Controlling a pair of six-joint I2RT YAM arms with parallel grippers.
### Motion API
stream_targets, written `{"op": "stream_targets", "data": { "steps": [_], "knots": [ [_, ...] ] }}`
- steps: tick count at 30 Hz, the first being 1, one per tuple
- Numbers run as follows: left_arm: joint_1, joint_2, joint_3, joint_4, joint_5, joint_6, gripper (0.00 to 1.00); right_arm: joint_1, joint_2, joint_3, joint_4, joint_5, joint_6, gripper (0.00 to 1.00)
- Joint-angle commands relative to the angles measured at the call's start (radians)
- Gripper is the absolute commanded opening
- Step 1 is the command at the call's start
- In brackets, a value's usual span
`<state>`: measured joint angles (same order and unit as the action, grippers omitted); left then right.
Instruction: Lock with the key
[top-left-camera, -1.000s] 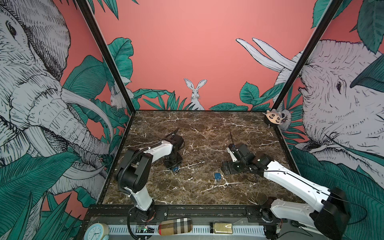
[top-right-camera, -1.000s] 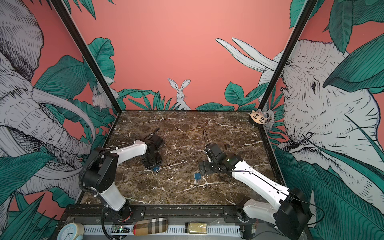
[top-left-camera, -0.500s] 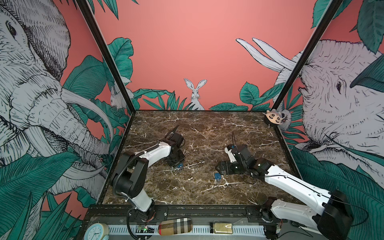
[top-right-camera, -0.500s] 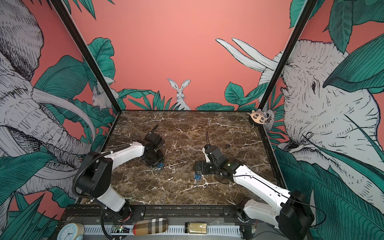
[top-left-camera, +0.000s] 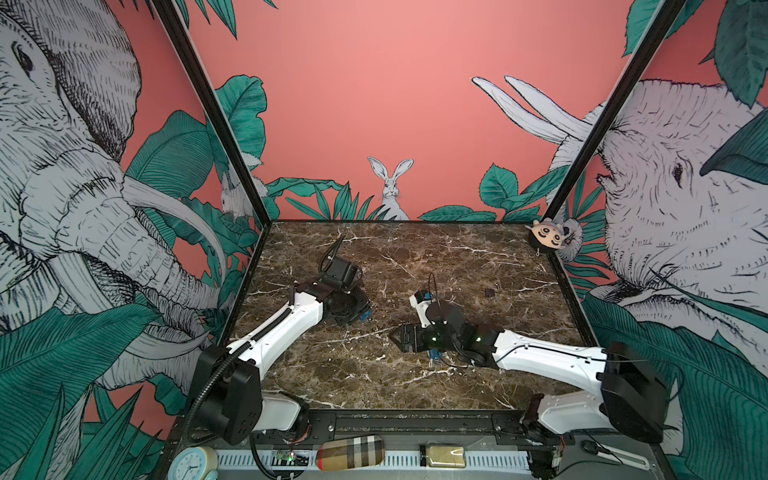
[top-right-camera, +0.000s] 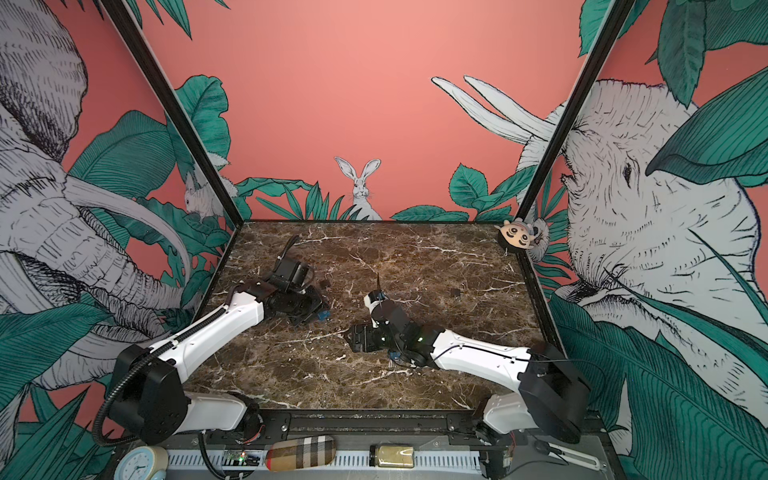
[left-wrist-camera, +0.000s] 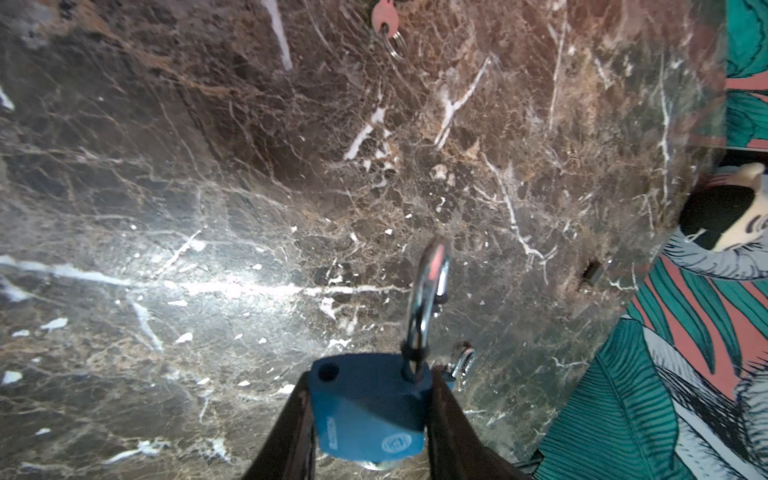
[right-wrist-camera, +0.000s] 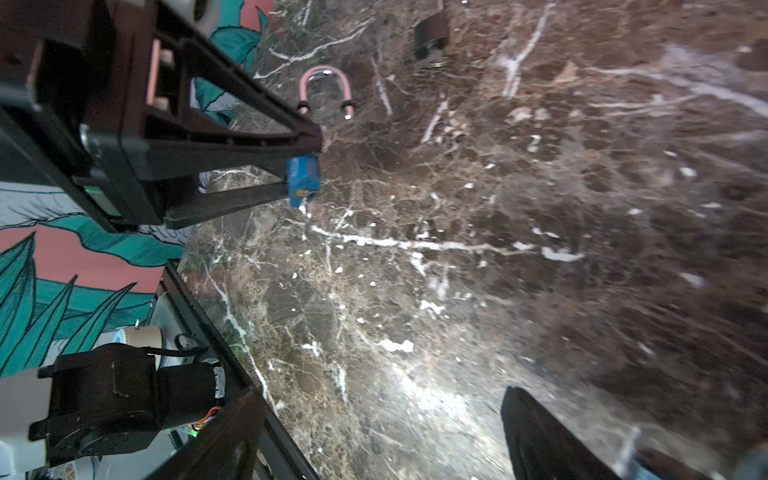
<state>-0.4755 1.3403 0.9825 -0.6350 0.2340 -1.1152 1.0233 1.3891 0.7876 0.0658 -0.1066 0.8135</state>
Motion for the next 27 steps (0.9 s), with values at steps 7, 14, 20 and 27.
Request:
{"op": "stream_targets", "data": {
  "steps": [7, 14, 20, 27],
  "knots": [
    [-0.003, -0.16, -0.021, 0.0, 0.028, -0.064, 0.27, 0.091, 0.142, 0.067, 0.364, 0.131, 0.089, 0.68],
    [-0.002, -0.203, -0.019, -0.008, 0.05, -0.077, 0.27, 0.104, 0.143, 0.071, 0.414, 0.182, 0.077, 0.6],
    [-0.002, -0.251, -0.038, -0.002, 0.054, -0.119, 0.27, 0.105, 0.158, 0.076, 0.441, 0.209, 0.074, 0.52],
    [-0.002, -0.31, -0.062, 0.001, 0.047, -0.169, 0.27, 0.105, 0.204, 0.07, 0.568, 0.211, 0.097, 0.49]
  ]
}}
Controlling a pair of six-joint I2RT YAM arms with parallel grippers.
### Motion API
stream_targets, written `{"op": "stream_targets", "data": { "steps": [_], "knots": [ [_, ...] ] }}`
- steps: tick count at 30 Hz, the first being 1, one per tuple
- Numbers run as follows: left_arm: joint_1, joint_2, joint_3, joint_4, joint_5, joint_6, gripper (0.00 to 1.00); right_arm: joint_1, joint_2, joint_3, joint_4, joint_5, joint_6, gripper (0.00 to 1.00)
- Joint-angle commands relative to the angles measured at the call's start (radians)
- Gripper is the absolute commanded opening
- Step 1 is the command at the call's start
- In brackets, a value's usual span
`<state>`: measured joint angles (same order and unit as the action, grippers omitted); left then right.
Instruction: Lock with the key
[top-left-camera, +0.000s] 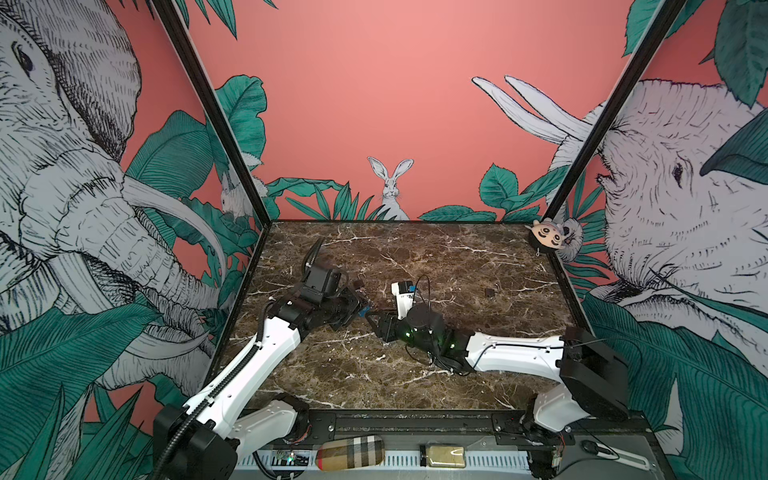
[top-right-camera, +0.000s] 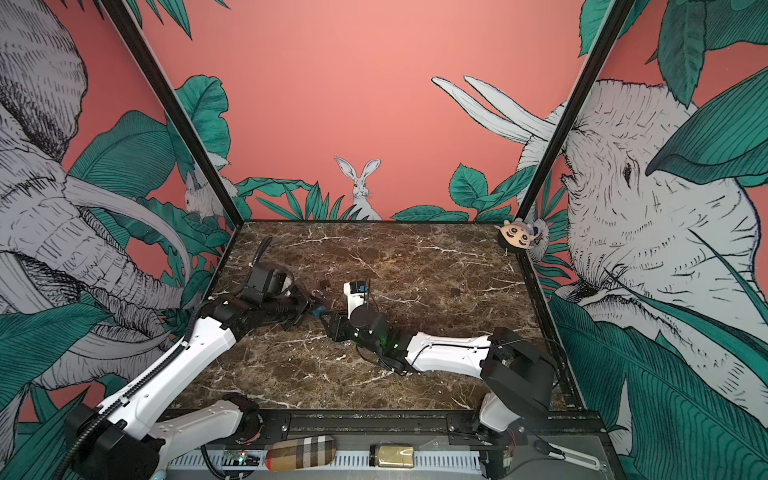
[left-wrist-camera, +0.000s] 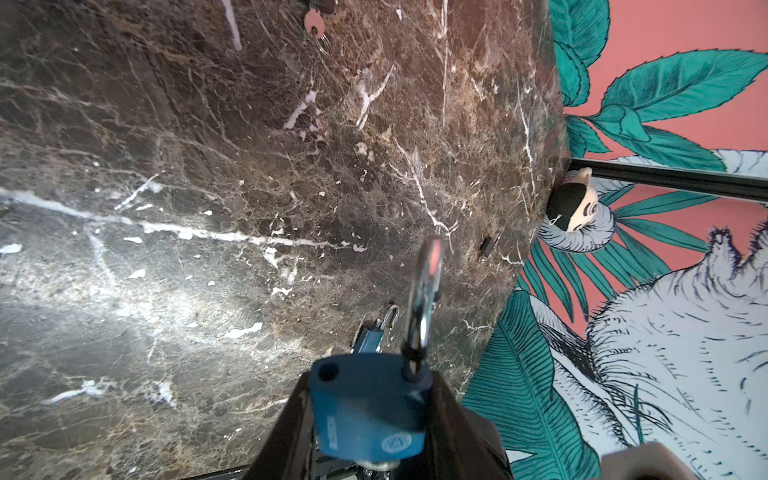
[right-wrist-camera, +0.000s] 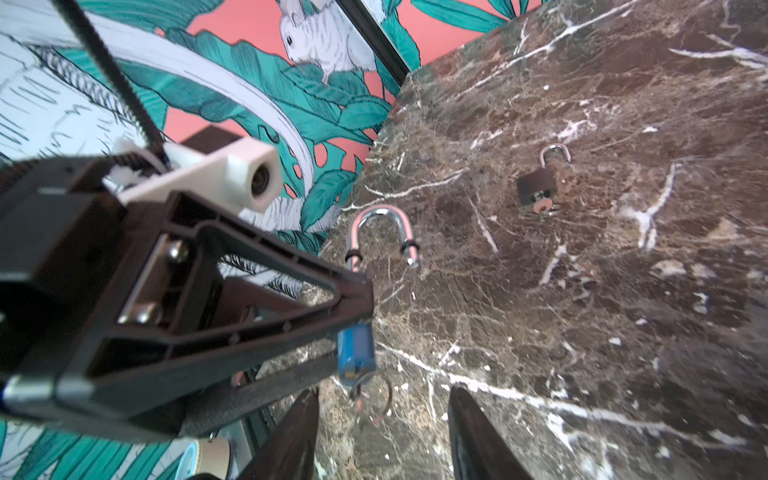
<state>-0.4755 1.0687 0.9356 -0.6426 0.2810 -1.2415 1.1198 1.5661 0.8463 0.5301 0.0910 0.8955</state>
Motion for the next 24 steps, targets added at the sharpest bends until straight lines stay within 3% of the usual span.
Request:
{"op": "stream_targets", "data": {
  "steps": [1, 21, 24],
  "knots": [
    [-0.001, -0.046, -0.019, 0.003, -0.006, -0.049, 0.27, 0.009, 0.028, 0.019, 0.109, 0.012, 0.017, 0.48],
    [-0.002, -0.145, -0.091, 0.04, -0.031, -0.148, 0.25, 0.023, 0.133, 0.043, 0.256, -0.002, 0.052, 0.37],
    [-0.001, -0.145, -0.099, 0.049, -0.028, -0.156, 0.25, 0.025, 0.135, 0.049, 0.239, -0.003, 0.053, 0.31]
  ]
}}
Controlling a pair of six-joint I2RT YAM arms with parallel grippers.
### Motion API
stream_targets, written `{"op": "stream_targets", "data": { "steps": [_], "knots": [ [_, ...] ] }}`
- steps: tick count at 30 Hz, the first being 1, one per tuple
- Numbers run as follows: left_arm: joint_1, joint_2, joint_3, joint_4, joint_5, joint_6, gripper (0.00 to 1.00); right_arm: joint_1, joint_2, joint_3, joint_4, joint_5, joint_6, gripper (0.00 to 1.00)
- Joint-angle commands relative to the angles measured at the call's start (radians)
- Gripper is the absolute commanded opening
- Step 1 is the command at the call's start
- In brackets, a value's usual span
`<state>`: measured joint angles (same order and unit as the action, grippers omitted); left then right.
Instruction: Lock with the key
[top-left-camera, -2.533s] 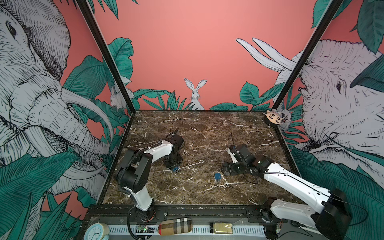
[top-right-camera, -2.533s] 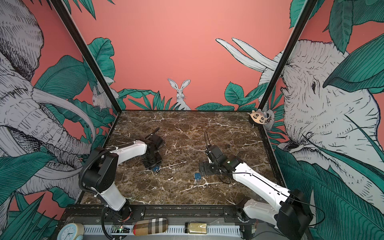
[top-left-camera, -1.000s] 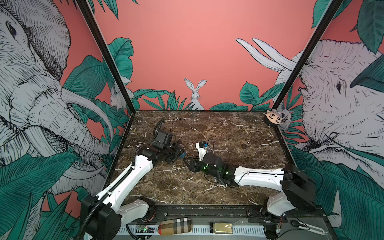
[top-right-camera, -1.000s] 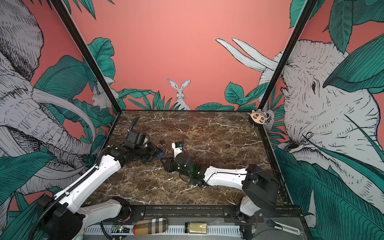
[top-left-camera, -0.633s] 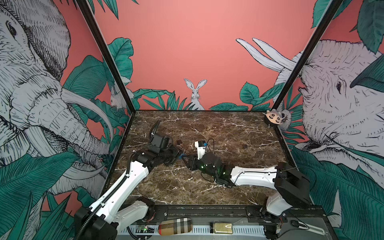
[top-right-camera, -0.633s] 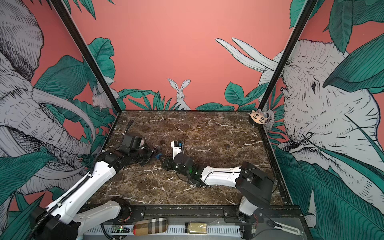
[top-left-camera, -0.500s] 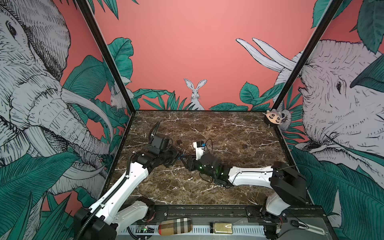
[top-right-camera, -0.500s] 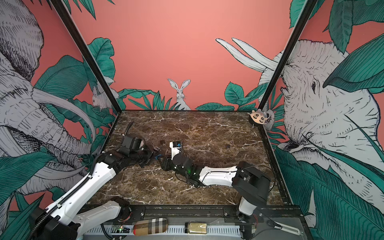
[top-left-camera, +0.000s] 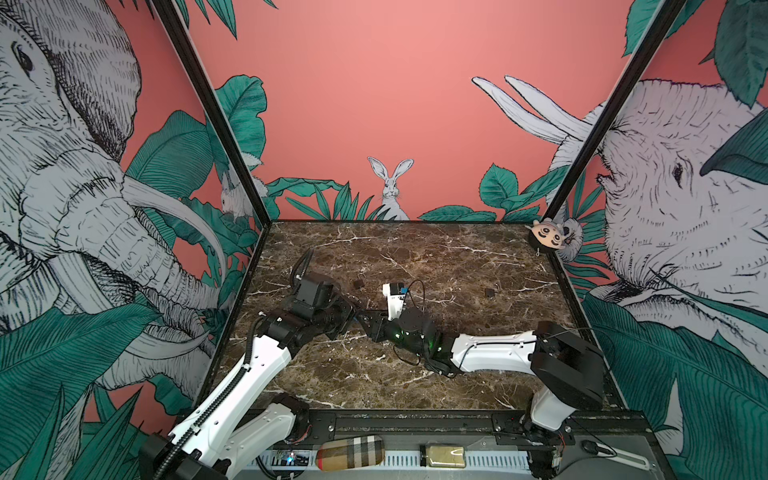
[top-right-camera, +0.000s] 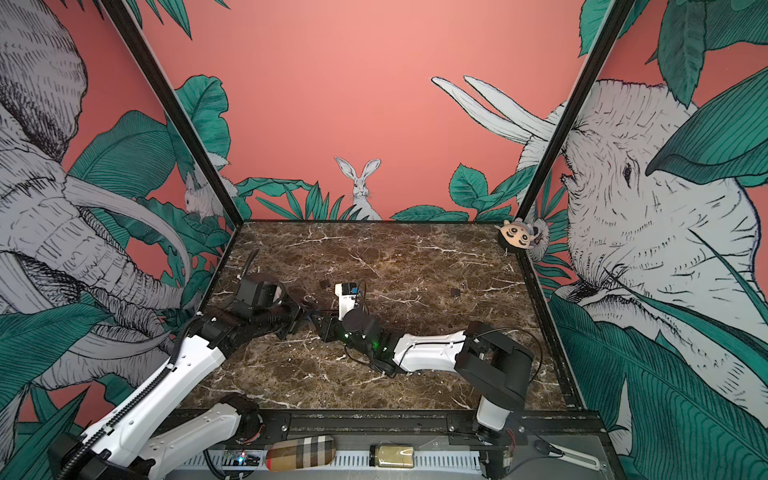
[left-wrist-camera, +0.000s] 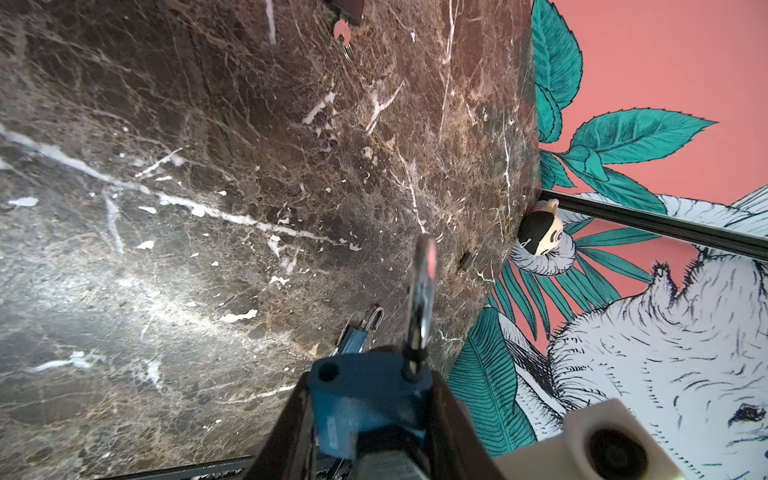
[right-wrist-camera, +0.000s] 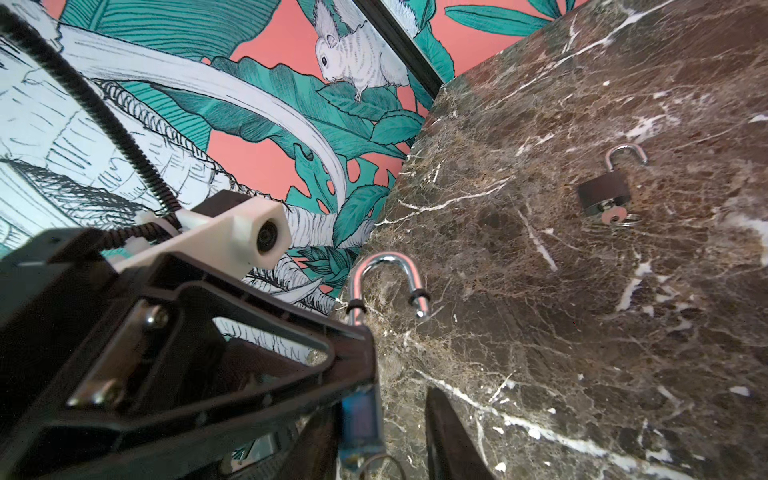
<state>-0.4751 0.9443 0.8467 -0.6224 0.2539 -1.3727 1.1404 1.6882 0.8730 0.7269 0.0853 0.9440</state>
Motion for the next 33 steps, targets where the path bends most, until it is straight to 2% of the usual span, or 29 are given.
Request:
{"op": "stream_targets", "data": {
  "steps": [1, 14, 21, 27, 29, 33],
  "knots": [
    [-0.002, -0.022, -0.014, 0.032, 0.001, -0.027, 0.25, 0.005, 0.013, 0.02, 0.047, 0.0, 0.005, 0.31],
    [-0.002, -0.03, -0.024, 0.044, -0.007, -0.043, 0.25, 0.007, 0.034, 0.025, 0.065, -0.022, 0.018, 0.23],
    [-0.003, -0.039, -0.04, 0.056, -0.005, -0.056, 0.25, 0.011, 0.034, 0.024, 0.064, -0.022, 0.022, 0.22],
    [-0.002, -0.044, -0.05, 0.067, -0.004, -0.062, 0.25, 0.015, 0.034, 0.031, 0.053, -0.021, 0.024, 0.11],
    [-0.002, -0.048, -0.053, 0.069, -0.005, -0.062, 0.28, 0.015, 0.032, 0.029, 0.052, -0.023, 0.022, 0.09],
    [-0.002, -0.063, -0.048, 0.069, -0.015, -0.052, 0.47, 0.015, 0.01, 0.026, 0.024, -0.02, -0.003, 0.07]
  ]
}}
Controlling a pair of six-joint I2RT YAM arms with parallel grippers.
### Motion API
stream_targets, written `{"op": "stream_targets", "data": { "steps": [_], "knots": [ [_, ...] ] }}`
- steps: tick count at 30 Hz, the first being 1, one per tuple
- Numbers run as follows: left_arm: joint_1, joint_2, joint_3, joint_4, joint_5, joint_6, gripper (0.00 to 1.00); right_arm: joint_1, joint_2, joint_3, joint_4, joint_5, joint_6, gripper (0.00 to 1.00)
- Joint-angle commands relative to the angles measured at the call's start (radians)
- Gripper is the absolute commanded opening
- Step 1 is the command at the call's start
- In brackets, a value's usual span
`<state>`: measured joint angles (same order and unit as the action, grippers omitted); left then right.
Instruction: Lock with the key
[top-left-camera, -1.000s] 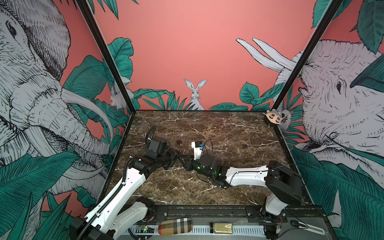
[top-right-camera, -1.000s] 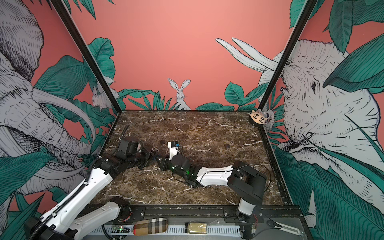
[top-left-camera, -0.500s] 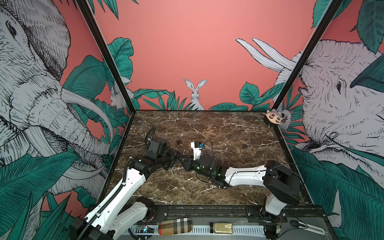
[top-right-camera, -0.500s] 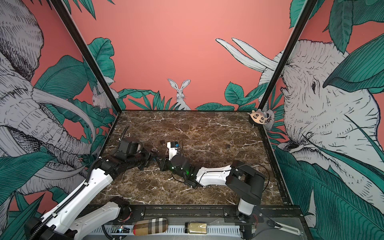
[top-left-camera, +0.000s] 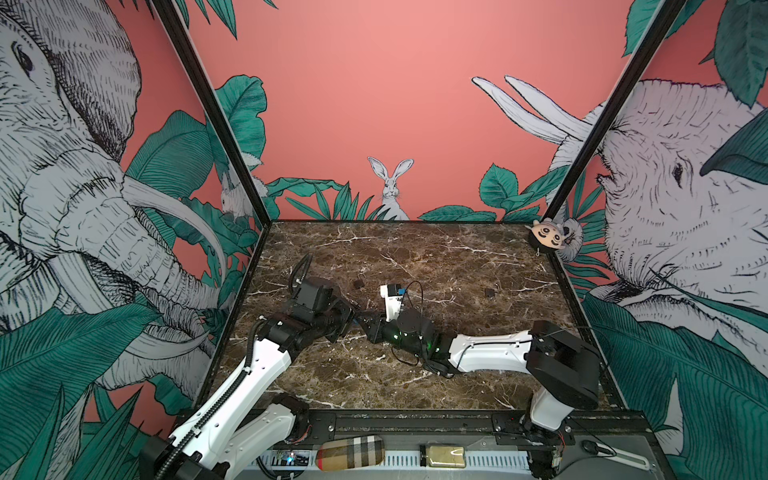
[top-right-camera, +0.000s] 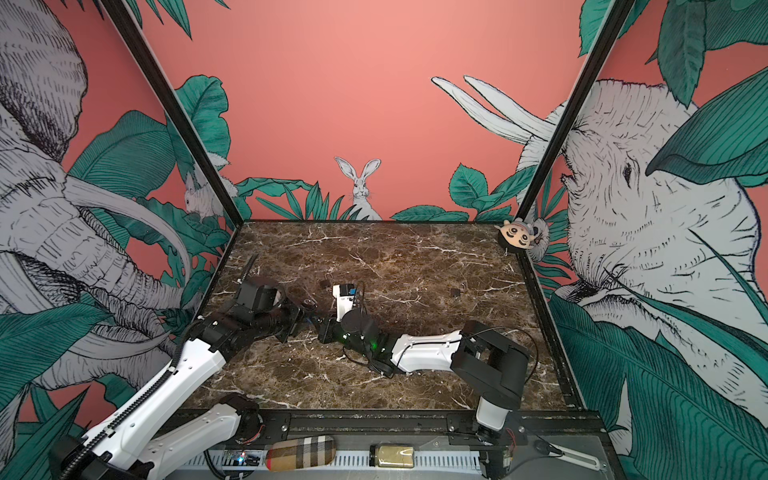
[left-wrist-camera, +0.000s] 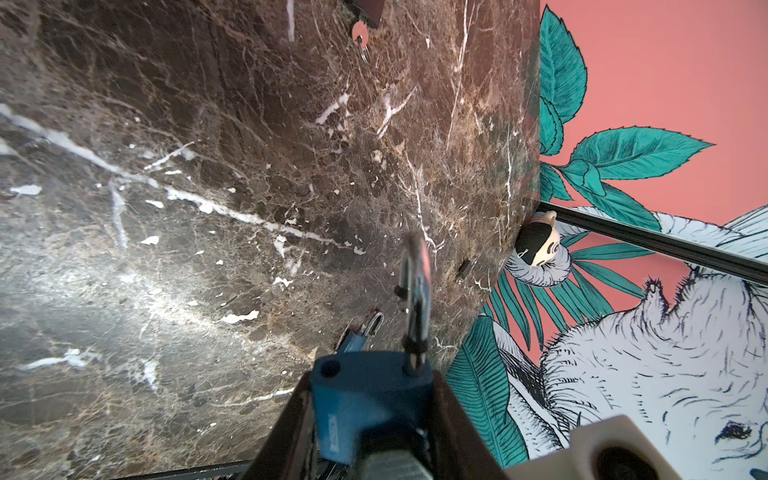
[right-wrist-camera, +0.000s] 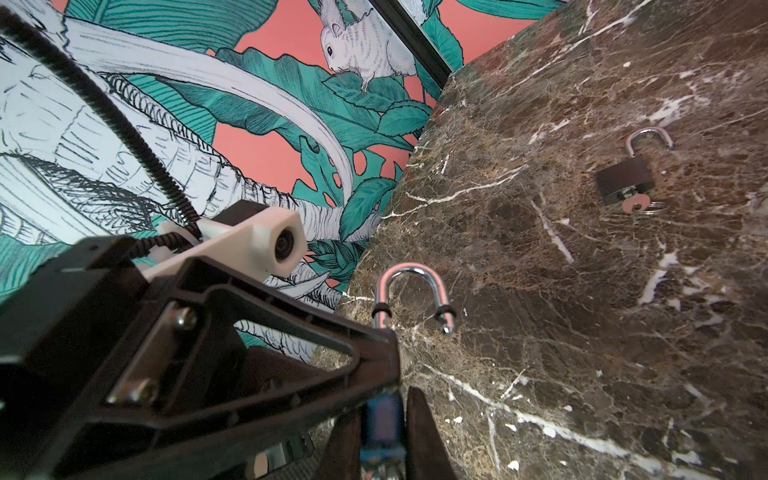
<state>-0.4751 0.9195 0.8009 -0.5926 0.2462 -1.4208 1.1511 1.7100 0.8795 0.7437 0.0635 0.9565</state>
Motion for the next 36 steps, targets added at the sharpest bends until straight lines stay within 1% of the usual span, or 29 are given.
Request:
{"op": "stream_targets", "data": {
  "steps": [1, 4, 6, 8, 10, 12, 15, 17, 20, 22, 24, 28, 31, 34, 35, 36],
  "knots": [
    [0.0, -0.045, 0.002, 0.038, -0.011, 0.006, 0.52, 0.003, -0.024, 0.018, -0.01, 0.001, -0.032, 0.06],
    [0.017, -0.059, 0.028, 0.012, -0.015, 0.057, 0.64, -0.004, -0.072, 0.018, -0.068, -0.002, -0.078, 0.04],
    [0.039, -0.074, 0.053, -0.021, -0.017, 0.099, 0.73, -0.016, -0.099, 0.015, -0.133, -0.013, -0.1, 0.03],
    [0.058, -0.084, 0.072, -0.036, -0.013, 0.143, 0.8, -0.032, -0.155, 0.002, -0.157, -0.035, -0.111, 0.03],
    [0.078, -0.085, 0.099, -0.07, -0.008, 0.208, 0.87, -0.061, -0.194, -0.008, -0.185, -0.096, -0.107, 0.02],
    [0.094, -0.076, 0.125, -0.113, -0.001, 0.284, 0.92, -0.086, -0.243, -0.018, -0.232, -0.139, -0.106, 0.01],
    [0.102, -0.05, 0.151, -0.141, 0.019, 0.41, 0.97, -0.124, -0.32, -0.022, -0.34, -0.219, -0.113, 0.01],
    [0.102, -0.03, 0.157, -0.128, 0.047, 0.495, 0.99, -0.142, -0.368, -0.013, -0.432, -0.261, -0.119, 0.01],
    [0.102, -0.015, 0.166, -0.122, 0.052, 0.609, 0.99, -0.177, -0.433, 0.008, -0.581, -0.319, -0.127, 0.01],
    [0.102, -0.027, 0.131, -0.057, 0.057, 0.685, 0.99, -0.2, -0.468, 0.006, -0.639, -0.363, -0.121, 0.01],
    [0.102, -0.038, 0.105, -0.019, 0.023, 0.753, 0.99, -0.232, -0.498, 0.003, -0.686, -0.4, -0.1, 0.0],
    [0.102, -0.021, 0.071, 0.055, 0.038, 0.812, 0.99, -0.276, -0.529, -0.008, -0.702, -0.471, -0.05, 0.0],
    [0.094, -0.015, 0.018, 0.159, 0.111, 0.851, 0.99, -0.29, -0.541, -0.004, -0.704, -0.505, -0.019, 0.0],
    [0.082, -0.047, -0.067, 0.317, 0.158, 0.843, 0.99, -0.299, -0.541, -0.007, -0.692, -0.527, 0.016, 0.0],
    [0.082, -0.048, -0.084, 0.366, 0.213, 0.839, 0.99, -0.302, -0.538, -0.005, -0.692, -0.532, 0.023, 0.0],
    [0.082, -0.037, -0.081, 0.375, 0.245, 0.84, 0.99, -0.308, -0.536, -0.005, -0.699, -0.533, 0.032, 0.0]
  ]
}}
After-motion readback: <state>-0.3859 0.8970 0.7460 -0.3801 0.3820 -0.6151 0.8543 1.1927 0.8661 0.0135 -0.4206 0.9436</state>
